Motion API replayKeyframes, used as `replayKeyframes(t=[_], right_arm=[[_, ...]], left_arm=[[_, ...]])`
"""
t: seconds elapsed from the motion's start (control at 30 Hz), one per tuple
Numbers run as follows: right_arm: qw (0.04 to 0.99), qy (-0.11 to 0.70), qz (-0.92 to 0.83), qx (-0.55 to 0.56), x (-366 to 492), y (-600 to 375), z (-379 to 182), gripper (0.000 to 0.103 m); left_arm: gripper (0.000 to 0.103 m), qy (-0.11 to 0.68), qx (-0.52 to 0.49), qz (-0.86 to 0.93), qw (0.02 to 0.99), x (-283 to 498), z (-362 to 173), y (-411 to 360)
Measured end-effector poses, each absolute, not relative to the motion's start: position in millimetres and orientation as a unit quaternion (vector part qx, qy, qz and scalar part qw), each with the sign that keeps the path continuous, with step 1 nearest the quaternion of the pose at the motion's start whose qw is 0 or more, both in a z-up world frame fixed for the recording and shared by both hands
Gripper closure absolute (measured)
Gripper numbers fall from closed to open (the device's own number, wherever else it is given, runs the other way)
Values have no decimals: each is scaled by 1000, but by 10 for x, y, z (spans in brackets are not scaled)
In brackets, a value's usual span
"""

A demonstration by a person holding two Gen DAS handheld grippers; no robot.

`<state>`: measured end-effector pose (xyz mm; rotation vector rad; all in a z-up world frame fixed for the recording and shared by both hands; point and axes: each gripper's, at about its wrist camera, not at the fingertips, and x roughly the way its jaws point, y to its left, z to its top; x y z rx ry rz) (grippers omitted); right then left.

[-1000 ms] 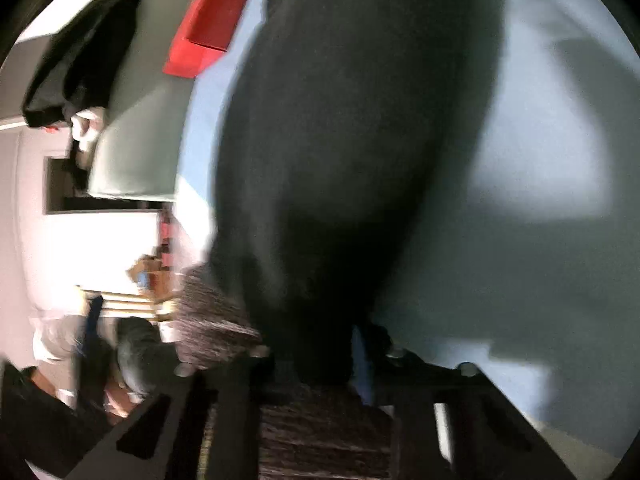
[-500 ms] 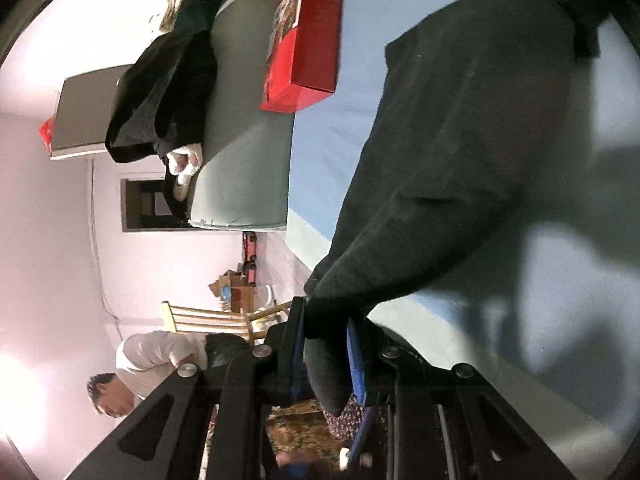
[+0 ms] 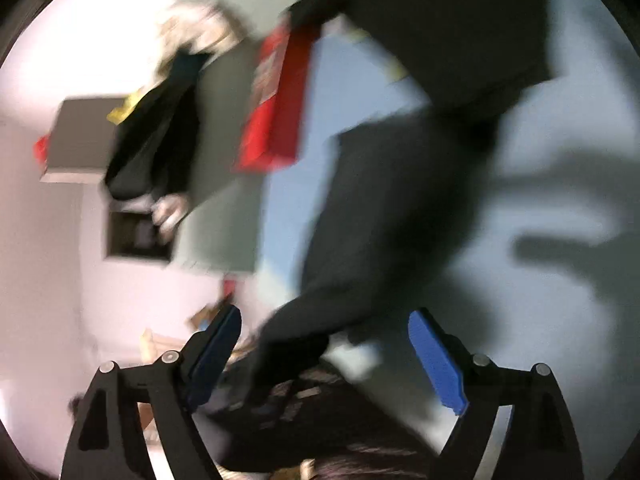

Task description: Fold clothes

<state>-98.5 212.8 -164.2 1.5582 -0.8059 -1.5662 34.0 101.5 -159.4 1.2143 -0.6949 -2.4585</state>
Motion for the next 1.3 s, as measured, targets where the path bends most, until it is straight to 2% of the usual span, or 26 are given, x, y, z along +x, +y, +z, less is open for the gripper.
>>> replayKeyframes(t=[0.1,0.37,0.47,0.53,0.6,0.63,0.8,0.9,1.1,1.2,1.3], right_arm=[[353,-328,-608,631,-1128,2288,-1879,14],[381,-322,-576,648,-1302,1757,-2163,13],[363,-329,-588,644,-1437,1655,-2230,13],[337,-338,-593,649,-1504,1652,-2305,24],[316,-352,-590,654,-1545,1672,-2393,47],[316,-355,-590,653,-1539,1680,-2400,49],[328,-333,-638,612,-1502,1748,-2027,66],[338,-338,-657,583,-1544,1835,-1636,68],[387,-297,-706,514,-1887,1645,-757,69],[403,-276,-720,493,-2135,1366,-445,69],[426,-268,-725,470,-2343,995,-222,69]], left_arm=[[90,-246,433,-854,149,327,-1621,1009],[90,-242,426,-861,138,432,-1462,1033],[90,-236,428,-861,142,441,-1431,999],[90,-226,430,-862,143,446,-1415,981],[90,-216,434,-863,143,441,-1412,966],[91,-210,437,-863,141,440,-1415,959],[91,-178,437,-874,119,478,-1294,916],[91,-118,425,-893,86,459,-1038,842],[91,-18,381,-922,64,149,-599,378],[91,-1,353,-932,86,-66,-458,58],[91,-24,324,-937,124,-265,-313,-220]])
